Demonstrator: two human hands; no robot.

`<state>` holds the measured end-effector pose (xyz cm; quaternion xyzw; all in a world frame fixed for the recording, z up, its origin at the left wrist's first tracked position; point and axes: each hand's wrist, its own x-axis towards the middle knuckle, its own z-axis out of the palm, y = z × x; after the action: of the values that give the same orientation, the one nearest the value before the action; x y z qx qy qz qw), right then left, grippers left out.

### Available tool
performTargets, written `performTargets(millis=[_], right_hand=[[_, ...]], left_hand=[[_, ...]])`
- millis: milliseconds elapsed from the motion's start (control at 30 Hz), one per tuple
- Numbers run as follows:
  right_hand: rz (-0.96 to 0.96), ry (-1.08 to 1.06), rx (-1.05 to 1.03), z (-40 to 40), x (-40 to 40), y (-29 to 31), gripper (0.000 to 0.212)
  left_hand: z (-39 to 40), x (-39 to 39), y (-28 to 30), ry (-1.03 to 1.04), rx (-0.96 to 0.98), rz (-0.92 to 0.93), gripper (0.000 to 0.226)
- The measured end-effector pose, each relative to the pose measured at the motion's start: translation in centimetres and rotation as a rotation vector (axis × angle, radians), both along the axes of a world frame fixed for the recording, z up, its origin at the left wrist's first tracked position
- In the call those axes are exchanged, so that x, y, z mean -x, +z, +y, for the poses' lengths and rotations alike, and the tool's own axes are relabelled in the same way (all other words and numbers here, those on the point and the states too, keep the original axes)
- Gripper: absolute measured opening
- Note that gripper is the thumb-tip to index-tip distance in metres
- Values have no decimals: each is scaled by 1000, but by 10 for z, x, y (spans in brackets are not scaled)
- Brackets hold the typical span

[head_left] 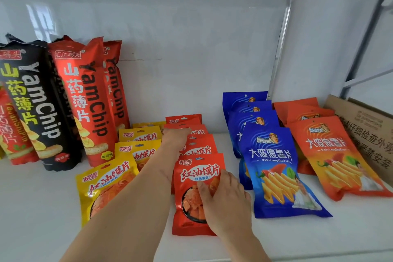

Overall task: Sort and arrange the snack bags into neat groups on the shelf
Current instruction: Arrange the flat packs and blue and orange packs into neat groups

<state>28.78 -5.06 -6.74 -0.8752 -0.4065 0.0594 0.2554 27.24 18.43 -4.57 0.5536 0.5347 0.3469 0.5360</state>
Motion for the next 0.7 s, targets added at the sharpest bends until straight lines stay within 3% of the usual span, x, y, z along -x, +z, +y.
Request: performTargets(millis=[133, 200, 433, 700], right_hand=[[8, -21, 1, 3, -2, -1, 77], [8, -27, 7, 4, -2, -1, 77], [-3, -59, -29, 8, -5, -1, 76], [-41, -115, -75, 9, -12, 0, 72]], left_hand=[[51, -16, -36, 10, 30, 47, 129], [56, -17, -36, 8, 61, 40, 129], [-13, 3, 22, -136, 139, -24, 54], [-10, -11, 24, -234, 170, -57, 43]])
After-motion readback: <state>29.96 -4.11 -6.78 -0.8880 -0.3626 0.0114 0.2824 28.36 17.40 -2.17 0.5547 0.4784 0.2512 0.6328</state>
